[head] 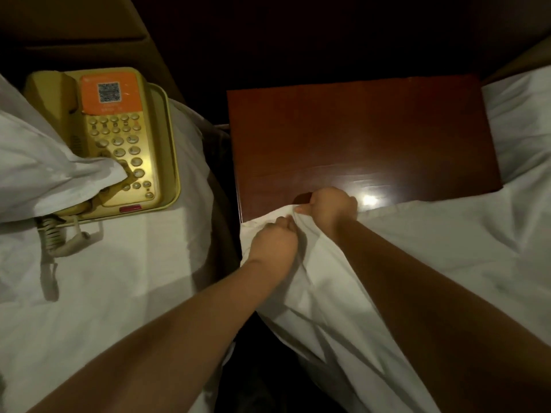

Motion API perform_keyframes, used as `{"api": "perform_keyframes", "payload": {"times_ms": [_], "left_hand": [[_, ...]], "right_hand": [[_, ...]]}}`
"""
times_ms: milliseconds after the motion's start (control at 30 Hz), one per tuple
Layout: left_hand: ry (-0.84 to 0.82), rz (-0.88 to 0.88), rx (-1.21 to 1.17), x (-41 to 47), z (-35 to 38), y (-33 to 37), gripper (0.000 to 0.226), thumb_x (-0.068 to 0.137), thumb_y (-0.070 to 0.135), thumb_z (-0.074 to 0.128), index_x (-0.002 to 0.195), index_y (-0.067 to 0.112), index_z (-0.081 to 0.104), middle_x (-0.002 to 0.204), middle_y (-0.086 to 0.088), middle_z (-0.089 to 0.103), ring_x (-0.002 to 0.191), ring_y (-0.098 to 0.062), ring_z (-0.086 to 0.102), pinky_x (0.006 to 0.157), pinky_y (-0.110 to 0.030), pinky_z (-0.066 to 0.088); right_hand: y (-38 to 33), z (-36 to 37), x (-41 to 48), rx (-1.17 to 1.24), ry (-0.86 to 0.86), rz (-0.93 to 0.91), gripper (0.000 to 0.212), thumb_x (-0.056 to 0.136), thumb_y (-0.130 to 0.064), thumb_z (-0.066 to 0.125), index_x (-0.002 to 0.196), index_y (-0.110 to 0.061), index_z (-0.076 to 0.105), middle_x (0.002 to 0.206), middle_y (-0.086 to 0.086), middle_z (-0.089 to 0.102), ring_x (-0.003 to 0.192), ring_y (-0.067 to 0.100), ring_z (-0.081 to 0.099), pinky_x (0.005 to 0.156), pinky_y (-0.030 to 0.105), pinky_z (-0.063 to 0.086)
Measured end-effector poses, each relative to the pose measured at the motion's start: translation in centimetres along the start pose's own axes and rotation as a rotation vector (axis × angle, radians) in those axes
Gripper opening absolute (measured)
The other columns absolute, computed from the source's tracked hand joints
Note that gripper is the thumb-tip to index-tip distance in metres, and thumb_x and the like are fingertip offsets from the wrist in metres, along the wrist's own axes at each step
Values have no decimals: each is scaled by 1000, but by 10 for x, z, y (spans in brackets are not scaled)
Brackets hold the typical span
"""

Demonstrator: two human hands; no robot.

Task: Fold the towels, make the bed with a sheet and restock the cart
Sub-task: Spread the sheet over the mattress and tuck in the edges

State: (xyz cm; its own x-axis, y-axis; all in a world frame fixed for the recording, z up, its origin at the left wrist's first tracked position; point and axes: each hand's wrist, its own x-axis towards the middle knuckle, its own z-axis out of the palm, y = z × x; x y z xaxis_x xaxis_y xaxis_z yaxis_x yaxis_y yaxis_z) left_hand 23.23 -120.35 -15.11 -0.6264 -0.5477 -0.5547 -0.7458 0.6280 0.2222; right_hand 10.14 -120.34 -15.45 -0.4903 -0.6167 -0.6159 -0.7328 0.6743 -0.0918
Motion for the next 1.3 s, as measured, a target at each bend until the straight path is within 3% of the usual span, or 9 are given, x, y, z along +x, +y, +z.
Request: {"api": "perform_keyframes", "payload": {"times_ms": [233, 367, 500, 633, 700, 800, 900, 1000, 1300], "left_hand": [[-118, -168, -75, 5, -3, 19, 53, 101, 7, 25, 150, 4, 5, 136, -16, 46, 117, -28, 52, 92, -33, 43], [-166, -210, -54, 6, -2, 21, 59, 97, 1, 27, 150, 3, 0, 128, -18, 50, 109, -29, 55, 74, -29, 36], [-162, -217, -5, 7, -2, 23, 62, 95, -2, 29, 150, 1, -1, 130, -19, 49, 110, -31, 55, 80, -32, 42], [-111, -201, 15, 6, 0, 10, 65, 93, -4, 30, 151, 6, 2, 131, -17, 47, 109, -31, 54, 71, -32, 34], [-91, -177, 34, 3, -2, 4, 65, 92, -5, 30, 151, 7, 4, 131, -17, 47, 108, -31, 54, 70, -32, 34], [-76, -127, 158, 1, -3, 1, 67, 92, -5, 33, 150, 4, 1, 135, -17, 43, 111, -31, 53, 75, -35, 41], [-73, -104, 251, 0, -4, -1, 68, 93, -5, 34, 149, 1, -3, 136, -18, 41, 113, -31, 51, 81, -36, 44], [-79, -108, 305, -2, -6, -10, 69, 93, -3, 36, 149, 1, -4, 137, -17, 41, 116, -30, 51, 86, -36, 45], [-72, -192, 355, -1, -14, -40, 52, 100, 3, 28, 148, 3, 8, 139, -15, 41, 119, -26, 51, 94, -33, 44]], "right_hand": [[25, 1, -31, -223, 39, -166, 50, 94, -57, 38, 112, -21, 67, 122, 3, 52, 119, 25, 37, 100, 41, 26], [85, 15, -68, -60, 156, -193, 39, 94, -49, 46, 114, -24, 69, 131, -2, 50, 125, 24, 33, 105, 39, 13], [121, 11, -75, -25, 147, -227, 37, 94, -47, 49, 116, -25, 69, 133, -7, 50, 127, 20, 33, 106, 38, 17], [137, -5, -60, 117, 1, -314, 30, 95, -35, 52, 98, -10, 69, 101, 5, 64, 97, 23, 56, 85, 31, 39], [149, -10, -55, 136, -93, -276, 29, 97, -31, 49, 72, -19, 56, 74, -3, 57, 77, 20, 54, 68, 27, 37], [159, -10, -47, 133, -47, -200, 38, 100, -29, 43, 64, -20, 46, 68, -3, 51, 72, 19, 51, 67, 26, 35], [151, -3, -33, 222, 37, -153, 33, 101, -27, 43, 93, -6, 67, 94, 12, 67, 91, 26, 59, 88, 32, 42], [136, -2, -14, 228, 83, -124, 39, 102, -32, 39, 117, -5, 63, 119, 12, 65, 110, 28, 57, 96, 31, 38], [93, -14, 28, 62, 193, -239, 41, 104, -35, 28, 123, -11, 56, 110, 13, 66, 101, 32, 60, 77, 32, 42]]}}
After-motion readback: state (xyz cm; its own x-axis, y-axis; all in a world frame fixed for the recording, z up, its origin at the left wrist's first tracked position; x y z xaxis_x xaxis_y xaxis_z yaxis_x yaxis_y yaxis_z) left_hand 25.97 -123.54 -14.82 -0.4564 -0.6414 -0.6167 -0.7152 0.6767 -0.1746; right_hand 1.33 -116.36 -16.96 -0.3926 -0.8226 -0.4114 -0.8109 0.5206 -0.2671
